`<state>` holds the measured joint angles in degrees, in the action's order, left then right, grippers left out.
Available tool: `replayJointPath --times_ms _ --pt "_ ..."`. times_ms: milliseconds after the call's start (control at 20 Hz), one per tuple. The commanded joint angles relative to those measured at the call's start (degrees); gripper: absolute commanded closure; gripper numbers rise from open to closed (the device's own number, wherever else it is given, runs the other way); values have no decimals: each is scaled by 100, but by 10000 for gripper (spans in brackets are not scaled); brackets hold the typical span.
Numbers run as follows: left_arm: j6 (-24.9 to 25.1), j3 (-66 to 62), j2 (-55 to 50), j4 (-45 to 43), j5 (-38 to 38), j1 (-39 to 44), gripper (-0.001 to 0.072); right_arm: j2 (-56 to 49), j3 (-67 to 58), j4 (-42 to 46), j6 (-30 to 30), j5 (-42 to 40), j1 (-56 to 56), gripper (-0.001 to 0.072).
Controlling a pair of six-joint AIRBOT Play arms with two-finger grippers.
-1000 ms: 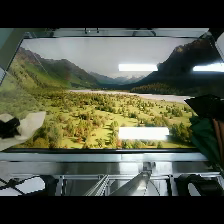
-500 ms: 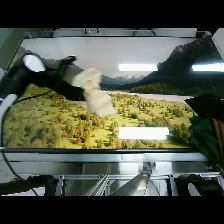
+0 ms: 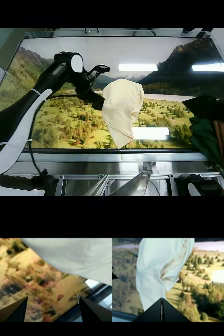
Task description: Fold the shirts.
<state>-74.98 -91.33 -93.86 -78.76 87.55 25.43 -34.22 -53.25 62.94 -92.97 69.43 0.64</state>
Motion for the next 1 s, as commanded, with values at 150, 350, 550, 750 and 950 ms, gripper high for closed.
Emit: replayJointPath --times_ms 150,350,550,750,950 --pt "691 2693 1285 2835 -1296 -1268 4 -1296 737 -586 586 -81 28 148" --pt "1537 3617 1169 4387 -2420 -1427 3 -2417 1340 -1582 1582 -1047 422 407" --pt "1534 3001 208 4398 -2529 -1178 3 -3641 1325 -2848 2699 -2059 767 205" --pt "1384 2076 -704 4380 -2343 -1016 3 -4793 798 -4168 3528 -2417 730 210" --pt "1156 1285 -1388 4376 -1716 -999 3 -5770 -9 -4151 3274 -2420 693 216"
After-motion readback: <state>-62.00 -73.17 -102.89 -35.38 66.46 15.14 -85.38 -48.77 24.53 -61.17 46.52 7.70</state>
